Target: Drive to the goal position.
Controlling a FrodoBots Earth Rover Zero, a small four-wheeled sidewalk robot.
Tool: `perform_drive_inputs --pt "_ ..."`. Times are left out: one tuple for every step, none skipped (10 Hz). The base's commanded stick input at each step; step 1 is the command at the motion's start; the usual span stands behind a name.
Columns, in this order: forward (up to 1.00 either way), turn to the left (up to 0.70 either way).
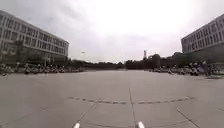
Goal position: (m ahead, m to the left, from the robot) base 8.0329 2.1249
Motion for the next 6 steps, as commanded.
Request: perform_drive_inputs --pt "0.50 0.00" --pt "0.50 0.00" --pt "0.50 0.00" --pt "0.50 0.00" --pt "0.50 0.00" --pt "0.50 0.00"
